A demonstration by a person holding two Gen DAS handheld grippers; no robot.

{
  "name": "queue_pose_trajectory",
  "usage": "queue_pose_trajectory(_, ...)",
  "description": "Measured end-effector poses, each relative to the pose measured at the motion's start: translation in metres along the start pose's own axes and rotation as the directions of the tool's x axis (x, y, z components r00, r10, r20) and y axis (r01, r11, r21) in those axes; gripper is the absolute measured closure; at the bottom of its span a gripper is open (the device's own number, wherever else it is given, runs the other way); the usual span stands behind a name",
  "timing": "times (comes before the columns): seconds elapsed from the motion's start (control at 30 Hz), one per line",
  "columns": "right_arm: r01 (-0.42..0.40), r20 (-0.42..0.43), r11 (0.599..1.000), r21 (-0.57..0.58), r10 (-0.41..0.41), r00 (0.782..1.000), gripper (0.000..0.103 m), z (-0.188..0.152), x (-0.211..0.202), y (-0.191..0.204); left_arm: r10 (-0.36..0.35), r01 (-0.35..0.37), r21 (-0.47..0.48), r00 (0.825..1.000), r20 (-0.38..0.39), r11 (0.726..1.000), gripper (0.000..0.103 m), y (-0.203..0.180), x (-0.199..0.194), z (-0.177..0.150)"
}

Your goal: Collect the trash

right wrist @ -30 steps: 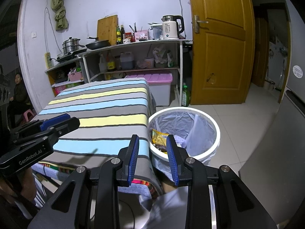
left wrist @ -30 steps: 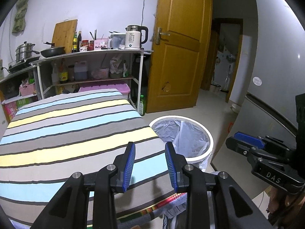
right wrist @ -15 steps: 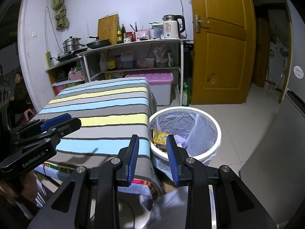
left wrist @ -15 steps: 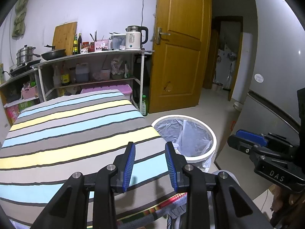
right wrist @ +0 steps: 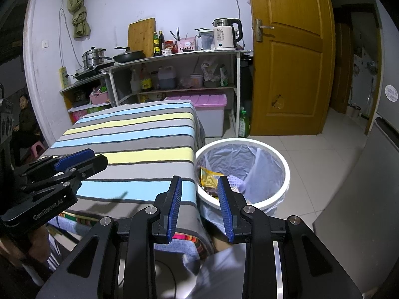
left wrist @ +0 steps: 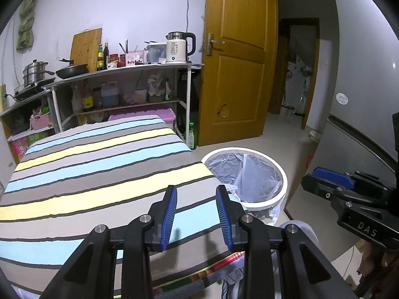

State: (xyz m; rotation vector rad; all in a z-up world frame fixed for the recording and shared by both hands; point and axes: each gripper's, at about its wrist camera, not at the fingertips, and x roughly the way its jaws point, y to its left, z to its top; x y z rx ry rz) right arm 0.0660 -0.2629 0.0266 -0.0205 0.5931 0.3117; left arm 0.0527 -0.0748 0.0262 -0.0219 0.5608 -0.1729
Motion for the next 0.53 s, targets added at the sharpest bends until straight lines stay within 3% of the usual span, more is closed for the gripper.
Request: queue_pose_trajectory(0.53, -0.004, -0.007, 1.000, -0.003, 0.004, 1.000, 0.072, 0.0003, 0.0088, -0.0019, 0.002, -0.002, -0.012, 1.000, 0.002, 1.000, 0.071, 0.0040, 0.0037, -0.0016)
